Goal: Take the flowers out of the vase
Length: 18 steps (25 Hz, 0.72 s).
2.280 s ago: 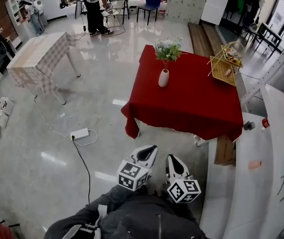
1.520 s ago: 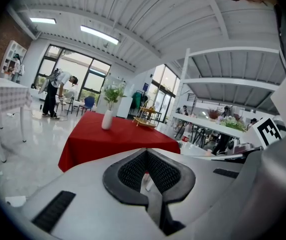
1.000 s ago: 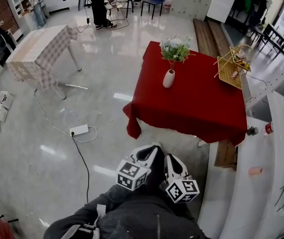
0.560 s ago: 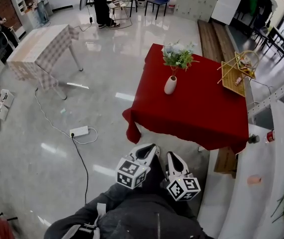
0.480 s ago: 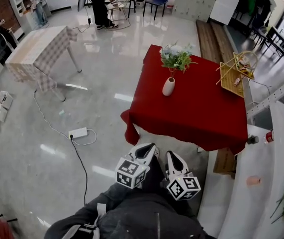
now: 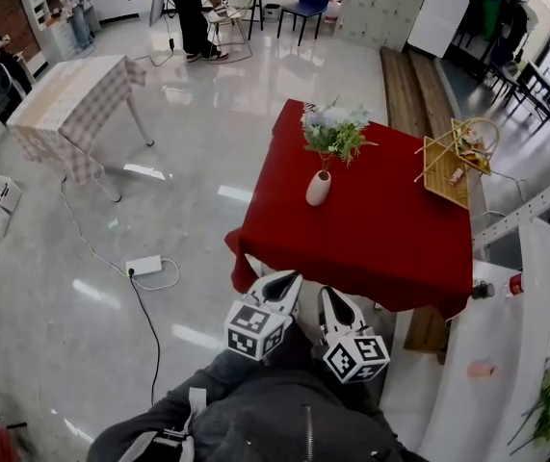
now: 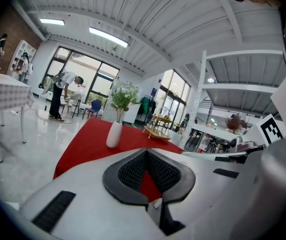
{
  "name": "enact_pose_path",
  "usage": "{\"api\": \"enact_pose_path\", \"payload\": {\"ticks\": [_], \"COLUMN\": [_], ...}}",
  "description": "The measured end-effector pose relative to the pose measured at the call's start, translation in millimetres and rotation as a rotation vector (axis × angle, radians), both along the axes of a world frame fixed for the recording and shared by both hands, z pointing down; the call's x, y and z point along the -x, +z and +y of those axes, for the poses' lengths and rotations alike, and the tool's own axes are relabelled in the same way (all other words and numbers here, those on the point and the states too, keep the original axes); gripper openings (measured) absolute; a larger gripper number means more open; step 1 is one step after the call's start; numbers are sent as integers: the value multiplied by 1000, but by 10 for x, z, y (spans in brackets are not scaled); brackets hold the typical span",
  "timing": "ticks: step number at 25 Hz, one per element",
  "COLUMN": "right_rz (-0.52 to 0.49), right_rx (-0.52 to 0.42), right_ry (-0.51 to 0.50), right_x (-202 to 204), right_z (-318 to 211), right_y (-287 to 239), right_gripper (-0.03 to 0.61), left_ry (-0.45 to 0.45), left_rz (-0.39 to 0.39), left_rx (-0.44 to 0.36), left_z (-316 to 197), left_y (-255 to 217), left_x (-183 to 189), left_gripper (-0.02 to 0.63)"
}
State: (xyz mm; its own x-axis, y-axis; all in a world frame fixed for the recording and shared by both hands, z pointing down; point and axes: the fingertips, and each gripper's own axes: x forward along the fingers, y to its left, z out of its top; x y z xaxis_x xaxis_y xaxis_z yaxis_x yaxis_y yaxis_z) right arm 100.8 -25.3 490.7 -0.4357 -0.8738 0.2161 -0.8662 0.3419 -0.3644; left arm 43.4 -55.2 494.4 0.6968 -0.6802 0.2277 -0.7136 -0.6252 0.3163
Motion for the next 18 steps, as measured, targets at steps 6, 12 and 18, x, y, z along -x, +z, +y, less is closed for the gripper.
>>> {"api": "enact_pose_path", "payload": {"ticks": [6, 12, 18], "right_rz": [-5, -18, -20], "right_rx": [5, 22, 10], "right_ry": [10, 12, 9], "right_x": [-155, -253, -356], "right_z": [-253, -506, -870], "right_y": [14, 45, 33], "right_gripper": [14, 15, 15], "left_ry": [19, 7, -1], "left_rz": [-13, -25, -30], "left_rx": [0, 20, 13], "left_z": [-217, -459, -795], "left_y": [16, 55, 30], "left_x": [-178, -241, -348], "left_gripper": [9, 9, 9]}}
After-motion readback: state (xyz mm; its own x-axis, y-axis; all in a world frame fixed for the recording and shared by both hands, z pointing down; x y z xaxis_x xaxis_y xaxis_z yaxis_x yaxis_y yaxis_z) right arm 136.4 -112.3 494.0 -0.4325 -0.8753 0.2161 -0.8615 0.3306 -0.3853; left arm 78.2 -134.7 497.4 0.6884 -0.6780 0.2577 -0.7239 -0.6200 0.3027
